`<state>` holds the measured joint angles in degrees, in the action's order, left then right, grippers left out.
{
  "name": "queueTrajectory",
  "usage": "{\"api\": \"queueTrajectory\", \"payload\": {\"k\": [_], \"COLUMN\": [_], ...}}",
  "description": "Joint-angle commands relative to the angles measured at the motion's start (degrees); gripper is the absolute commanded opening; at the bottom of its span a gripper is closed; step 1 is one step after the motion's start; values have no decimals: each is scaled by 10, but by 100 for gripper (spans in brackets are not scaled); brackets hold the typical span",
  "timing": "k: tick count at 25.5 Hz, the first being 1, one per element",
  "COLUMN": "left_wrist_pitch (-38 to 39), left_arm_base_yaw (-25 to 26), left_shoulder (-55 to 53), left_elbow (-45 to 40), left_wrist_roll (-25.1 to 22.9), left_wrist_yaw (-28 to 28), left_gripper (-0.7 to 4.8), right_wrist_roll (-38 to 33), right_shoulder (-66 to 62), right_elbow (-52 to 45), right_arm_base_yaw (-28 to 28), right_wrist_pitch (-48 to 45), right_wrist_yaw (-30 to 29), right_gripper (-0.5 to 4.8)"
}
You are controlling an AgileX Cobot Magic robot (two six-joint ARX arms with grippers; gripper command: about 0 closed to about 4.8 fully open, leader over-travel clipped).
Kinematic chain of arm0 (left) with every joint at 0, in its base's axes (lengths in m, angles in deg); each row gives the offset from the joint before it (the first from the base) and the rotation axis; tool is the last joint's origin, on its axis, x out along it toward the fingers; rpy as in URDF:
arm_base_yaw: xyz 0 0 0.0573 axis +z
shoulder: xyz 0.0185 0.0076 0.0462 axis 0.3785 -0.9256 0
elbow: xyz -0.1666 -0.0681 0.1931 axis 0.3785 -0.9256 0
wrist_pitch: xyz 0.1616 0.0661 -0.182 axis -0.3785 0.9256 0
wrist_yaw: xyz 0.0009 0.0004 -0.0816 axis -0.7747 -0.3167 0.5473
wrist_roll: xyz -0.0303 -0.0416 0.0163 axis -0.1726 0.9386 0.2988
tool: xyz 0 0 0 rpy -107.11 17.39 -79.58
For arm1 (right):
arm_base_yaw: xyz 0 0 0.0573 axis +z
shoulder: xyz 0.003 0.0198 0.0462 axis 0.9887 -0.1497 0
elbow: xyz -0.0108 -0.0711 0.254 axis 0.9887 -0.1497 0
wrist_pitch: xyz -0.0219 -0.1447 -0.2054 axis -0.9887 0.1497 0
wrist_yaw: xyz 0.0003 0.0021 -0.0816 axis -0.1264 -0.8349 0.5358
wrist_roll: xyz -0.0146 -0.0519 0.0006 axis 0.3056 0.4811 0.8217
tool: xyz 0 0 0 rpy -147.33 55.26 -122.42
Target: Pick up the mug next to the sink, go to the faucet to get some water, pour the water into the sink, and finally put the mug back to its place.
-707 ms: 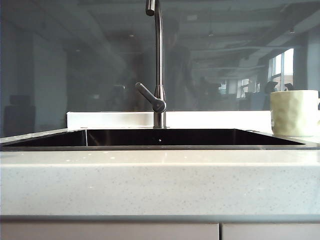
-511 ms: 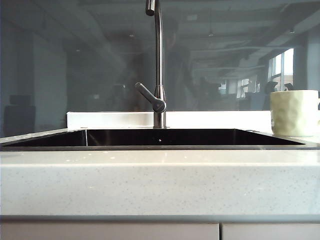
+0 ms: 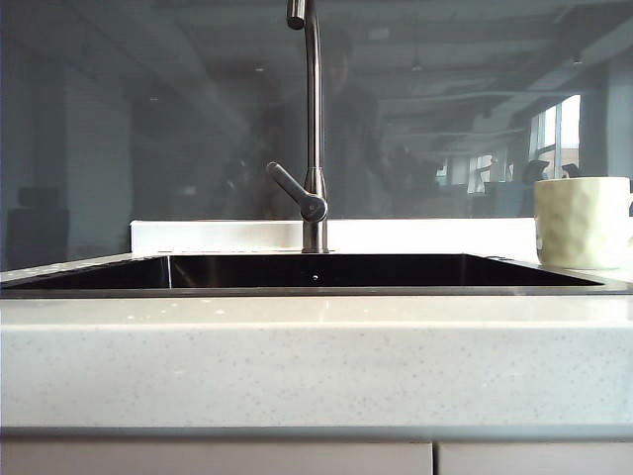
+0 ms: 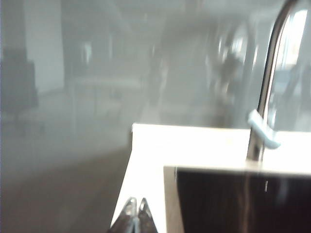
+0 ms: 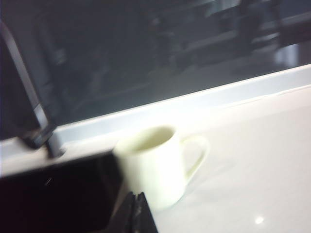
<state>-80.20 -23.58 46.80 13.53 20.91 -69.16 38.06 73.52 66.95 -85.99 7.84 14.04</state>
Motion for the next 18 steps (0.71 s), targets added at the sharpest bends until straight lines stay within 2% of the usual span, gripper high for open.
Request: {"api": "queueTrajectory", "payload": {"k": [1, 3, 6, 9, 10, 11, 13, 15, 18], "left_wrist_pitch": [-25, -40, -155, -268, -321, -340, -412, -429, -431], "left_arm_base_yaw": [-1, -1, -1, -1, -1, -2, -2, -1, -2], "left_shoulder": [-23, -68, -208, -334, -390, -413, -485, -512, -534], "left_elbow": [33, 57, 86, 102, 107, 110, 109, 110, 110], "left_wrist_roll": [5, 5, 5, 6, 7, 7, 16, 35, 34], "left_wrist_yaw": [-1, 0, 9, 58, 81, 85, 94, 93, 94], "left_gripper": [-4, -4, -4, -4, -4, -4, -4, -4, -3], "right_wrist_roll": [32, 69, 124, 150, 150, 150, 150, 150, 151], "right_shoulder": [-57, -136, -339, -517, -601, -646, -762, -820, -895], "right_elbow": [53, 77, 101, 110, 114, 117, 133, 145, 184], "right_arm_base_yaw": [0, 0, -1, -18, -35, -42, -67, -80, -95], "right_wrist_pitch": [-34, -86, -229, -372, -450, -490, -579, -621, -632], "right_wrist_yaw": [71, 59, 45, 14, -25, -39, -47, -79, -106], "right_gripper": [-5, -5, -3, 60, 96, 115, 127, 127, 127]}}
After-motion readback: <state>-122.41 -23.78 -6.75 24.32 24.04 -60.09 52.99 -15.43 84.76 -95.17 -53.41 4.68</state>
